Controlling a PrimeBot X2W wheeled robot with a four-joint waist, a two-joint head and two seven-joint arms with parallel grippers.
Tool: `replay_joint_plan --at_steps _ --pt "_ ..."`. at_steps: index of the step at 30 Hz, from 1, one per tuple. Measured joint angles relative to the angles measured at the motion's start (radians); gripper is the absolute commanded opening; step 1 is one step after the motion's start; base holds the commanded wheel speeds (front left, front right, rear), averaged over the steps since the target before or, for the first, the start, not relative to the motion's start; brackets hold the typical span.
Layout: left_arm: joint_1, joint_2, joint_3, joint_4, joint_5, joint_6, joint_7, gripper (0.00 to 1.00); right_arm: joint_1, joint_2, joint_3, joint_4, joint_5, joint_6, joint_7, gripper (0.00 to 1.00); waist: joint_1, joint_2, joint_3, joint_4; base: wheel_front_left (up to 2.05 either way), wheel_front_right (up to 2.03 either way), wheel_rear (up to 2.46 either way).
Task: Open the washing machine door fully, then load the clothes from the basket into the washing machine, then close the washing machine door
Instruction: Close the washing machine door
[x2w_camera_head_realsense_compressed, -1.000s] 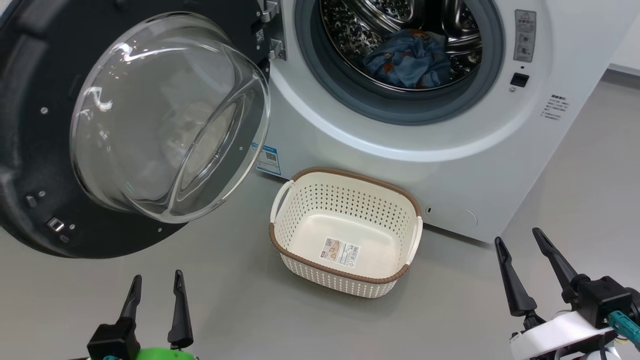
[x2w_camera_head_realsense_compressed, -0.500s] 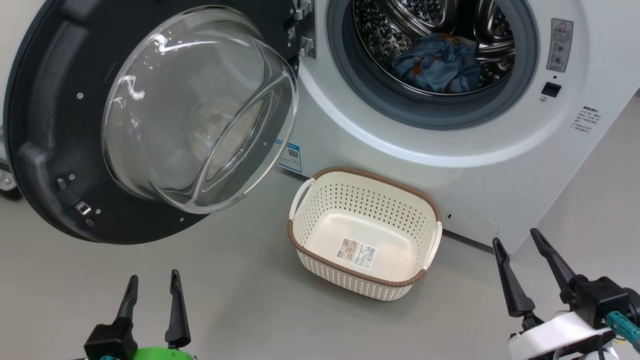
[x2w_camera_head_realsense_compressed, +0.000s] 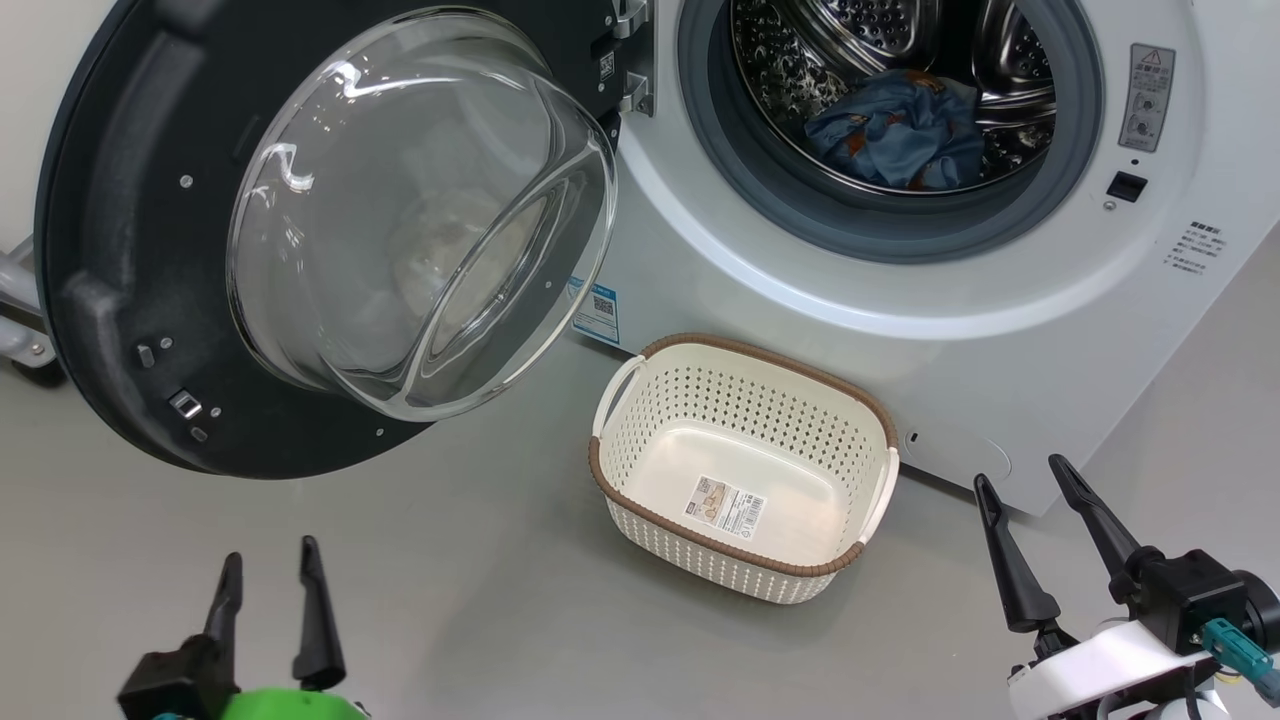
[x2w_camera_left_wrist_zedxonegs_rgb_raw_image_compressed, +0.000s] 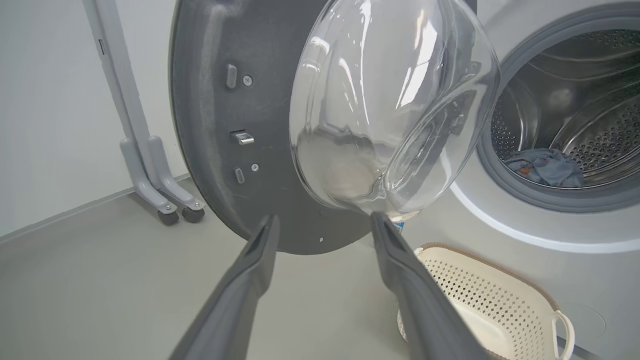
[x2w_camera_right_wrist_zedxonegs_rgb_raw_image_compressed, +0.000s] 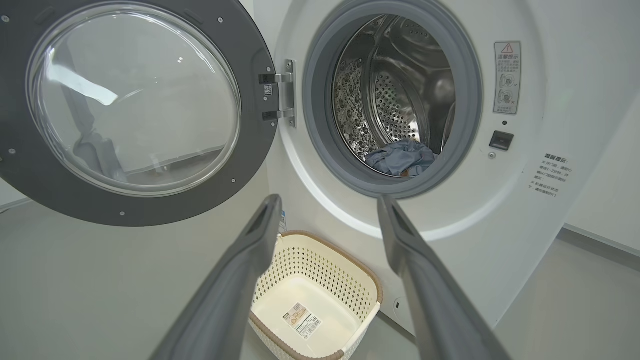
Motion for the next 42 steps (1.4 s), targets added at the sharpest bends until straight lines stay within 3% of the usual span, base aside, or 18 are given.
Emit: replay_joint_plan --at_steps 1,2,10,17,22,30,37,42 --pt "0.000 0.000 0.012 0.000 -0.014 0.000 0.000 0.07 0.000 0.000 0.000 0.000 0.000 0.000 0.000 1.00 0.0000 0.0000 0.000 0.000 0.00 0.00 0.00" --pt "0.000 0.000 0.024 -0.001 -0.018 0.000 0.000 0.00 0.000 0.000 0.000 0.000 0.000 0.000 0.000 1.00 0.0000 0.0000 0.000 0.001 0.00 0.00 0.00" --pt "-0.002 -0.002 0.161 -0.030 -0.182 0.003 0.000 0.00 0.000 0.007 0.000 0.002 0.000 0.000 0.000 1.00 0.0000 0.0000 -0.001 -0.001 0.00 0.00 0.00" --pt "-0.058 -0.005 0.399 -0.031 -0.427 0.007 0.000 0.00 0.000 0.018 -0.004 0.002 0.000 0.000 0.000 1.00 0.0000 0.0000 0.001 -0.006 0.00 0.00 0.00" --pt "-0.150 0.001 0.565 -0.012 -0.555 -0.014 -0.002 0.00 -0.004 0.023 0.010 0.003 0.000 0.000 0.000 1.00 0.0000 0.0000 0.008 -0.016 0.00 0.00 0.00" --pt "-0.339 0.102 0.751 0.104 -0.881 -0.035 0.102 0.00 -0.025 0.023 0.029 0.009 0.000 0.000 0.000 1.00 0.0000 0.0000 0.014 -0.048 0.00 0.00 0.00" --pt "-0.479 0.235 0.863 0.179 -1.021 -0.023 0.201 0.00 -0.032 0.015 0.059 0.017 0.000 0.000 0.000 1.00 0.0000 0.0000 0.018 -0.095 0.00 0.00 0.00" --pt "-0.531 0.318 0.875 0.248 -1.051 0.002 0.263 0.00 -0.042 0.001 0.069 0.024 0.000 0.000 0.000 1.00 0.0000 0.0000 0.021 -0.137 0.00 0.00 0.00"
